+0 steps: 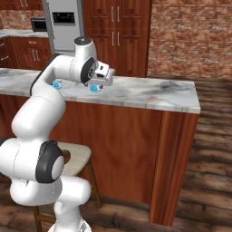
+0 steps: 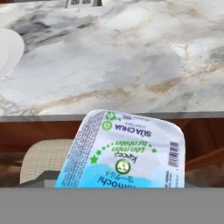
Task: Place two yogurt containers on each plate.
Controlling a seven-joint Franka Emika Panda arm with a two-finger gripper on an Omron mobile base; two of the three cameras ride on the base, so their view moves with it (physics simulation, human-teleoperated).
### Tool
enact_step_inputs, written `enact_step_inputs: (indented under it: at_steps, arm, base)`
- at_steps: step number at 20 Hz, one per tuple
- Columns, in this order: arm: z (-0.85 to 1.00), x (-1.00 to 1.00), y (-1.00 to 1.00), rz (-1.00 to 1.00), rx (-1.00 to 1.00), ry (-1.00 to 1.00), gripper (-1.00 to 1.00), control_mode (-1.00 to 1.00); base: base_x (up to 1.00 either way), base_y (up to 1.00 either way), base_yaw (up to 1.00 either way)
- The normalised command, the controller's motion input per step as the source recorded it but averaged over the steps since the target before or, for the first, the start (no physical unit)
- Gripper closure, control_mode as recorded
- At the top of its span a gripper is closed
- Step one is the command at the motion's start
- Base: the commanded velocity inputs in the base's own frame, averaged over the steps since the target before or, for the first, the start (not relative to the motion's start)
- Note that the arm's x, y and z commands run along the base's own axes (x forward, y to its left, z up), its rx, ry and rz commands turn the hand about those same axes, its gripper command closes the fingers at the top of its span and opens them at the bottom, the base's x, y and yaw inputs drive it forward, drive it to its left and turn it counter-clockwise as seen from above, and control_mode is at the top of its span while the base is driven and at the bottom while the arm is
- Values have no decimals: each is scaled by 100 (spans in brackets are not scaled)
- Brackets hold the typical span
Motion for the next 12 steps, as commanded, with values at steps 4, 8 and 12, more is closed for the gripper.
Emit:
enact_step_inputs:
  at_steps: [4,8,12]
  arm:
    - [0,-4,0,0,0,0,100,-100]
    - [0,-8,0,0,0,0,100,100]
    - [0,0,0,0,0,0,100,100]
  base:
    - [0,0,0]
    - [-11,0,0]
    - [-62,4,0]
